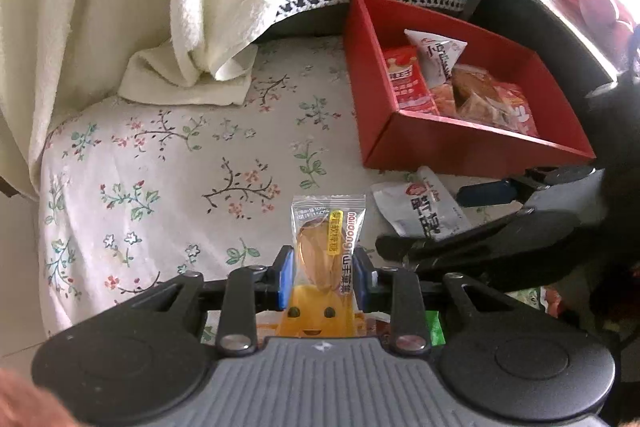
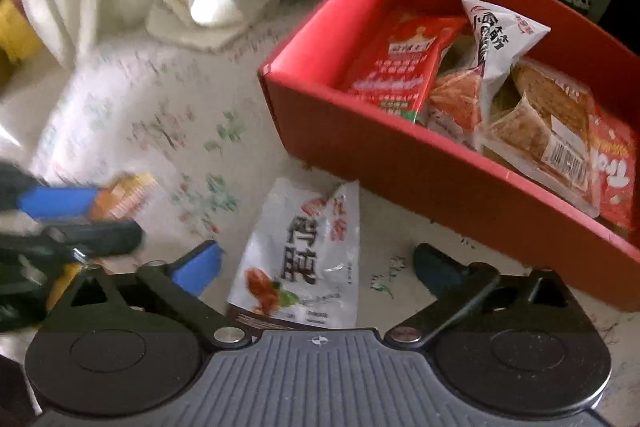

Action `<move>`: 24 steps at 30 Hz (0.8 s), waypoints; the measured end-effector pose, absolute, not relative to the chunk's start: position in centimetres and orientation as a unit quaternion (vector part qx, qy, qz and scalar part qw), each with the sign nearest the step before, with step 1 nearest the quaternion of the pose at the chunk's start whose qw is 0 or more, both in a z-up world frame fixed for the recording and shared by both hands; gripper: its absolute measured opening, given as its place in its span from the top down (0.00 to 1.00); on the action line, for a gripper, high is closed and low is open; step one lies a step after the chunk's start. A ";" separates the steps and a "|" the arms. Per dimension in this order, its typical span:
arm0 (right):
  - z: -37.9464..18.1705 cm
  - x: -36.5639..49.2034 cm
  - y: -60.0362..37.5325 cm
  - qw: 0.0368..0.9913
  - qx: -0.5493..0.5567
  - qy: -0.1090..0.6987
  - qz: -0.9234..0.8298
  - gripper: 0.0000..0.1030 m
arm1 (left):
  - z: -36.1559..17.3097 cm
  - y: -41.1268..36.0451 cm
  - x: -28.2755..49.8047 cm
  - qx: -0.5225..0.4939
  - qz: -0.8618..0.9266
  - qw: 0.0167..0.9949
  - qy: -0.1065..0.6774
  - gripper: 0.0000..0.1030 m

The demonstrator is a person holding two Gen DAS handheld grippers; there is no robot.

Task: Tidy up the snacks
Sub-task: 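Grasp the yellow smiley bread packet with the left gripper while the right grasps the white duck-neck packet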

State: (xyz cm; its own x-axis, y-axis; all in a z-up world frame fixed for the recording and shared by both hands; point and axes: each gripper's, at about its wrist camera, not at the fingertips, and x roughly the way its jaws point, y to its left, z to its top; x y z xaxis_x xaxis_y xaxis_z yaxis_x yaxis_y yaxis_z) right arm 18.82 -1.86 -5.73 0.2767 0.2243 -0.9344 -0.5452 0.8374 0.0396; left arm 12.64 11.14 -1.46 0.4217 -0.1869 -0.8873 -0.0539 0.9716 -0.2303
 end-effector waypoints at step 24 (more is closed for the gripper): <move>-5.0 18.9 -3.7 0.807 -0.150 0.519 0.238 0.41 | -1.9 10.6 13.0 -0.096 -0.040 0.830 0.549 0.77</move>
